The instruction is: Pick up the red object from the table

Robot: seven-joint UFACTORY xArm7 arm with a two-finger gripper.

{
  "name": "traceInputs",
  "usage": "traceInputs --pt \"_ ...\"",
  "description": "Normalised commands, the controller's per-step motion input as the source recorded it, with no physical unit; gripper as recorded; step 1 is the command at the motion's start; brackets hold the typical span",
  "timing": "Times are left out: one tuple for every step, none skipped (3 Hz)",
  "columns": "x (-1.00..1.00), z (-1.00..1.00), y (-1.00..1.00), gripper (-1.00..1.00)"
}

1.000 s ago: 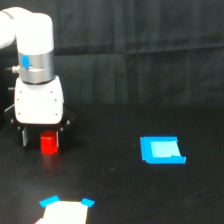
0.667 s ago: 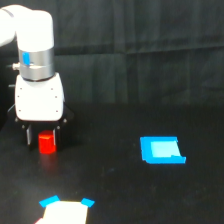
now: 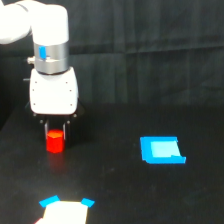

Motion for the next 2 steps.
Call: traceInputs --pt "0.71 1.00 0.10 -0.66" --pt "-0.78 1.00 -0.75 -0.18"
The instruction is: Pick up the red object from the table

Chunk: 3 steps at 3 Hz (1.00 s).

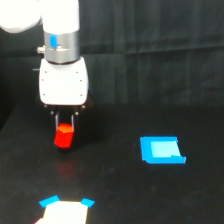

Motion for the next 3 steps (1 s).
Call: traceInputs --pt "-0.12 1.00 -0.68 -0.20" --pt "-0.87 1.00 -1.00 -0.36" --pt "-0.71 1.00 -0.34 -0.90"
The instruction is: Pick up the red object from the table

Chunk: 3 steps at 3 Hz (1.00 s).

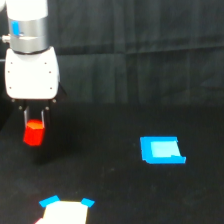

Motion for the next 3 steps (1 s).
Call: traceInputs --pt "0.12 0.93 0.19 -0.86" --pt "0.06 1.00 0.20 -1.00" --pt "0.22 1.00 0.42 -0.76"
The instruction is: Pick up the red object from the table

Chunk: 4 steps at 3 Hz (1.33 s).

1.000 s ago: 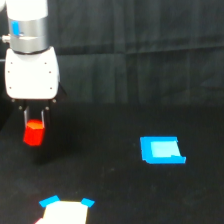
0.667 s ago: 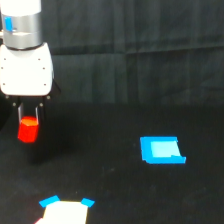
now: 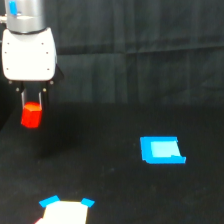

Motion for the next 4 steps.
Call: traceInputs --pt "-0.60 0.62 -0.29 -0.96" --pt "-1.00 0.80 -0.46 -1.00" --pt "-0.63 1.00 -0.35 -0.82" --pt "-0.29 0.19 -0.42 -1.00"
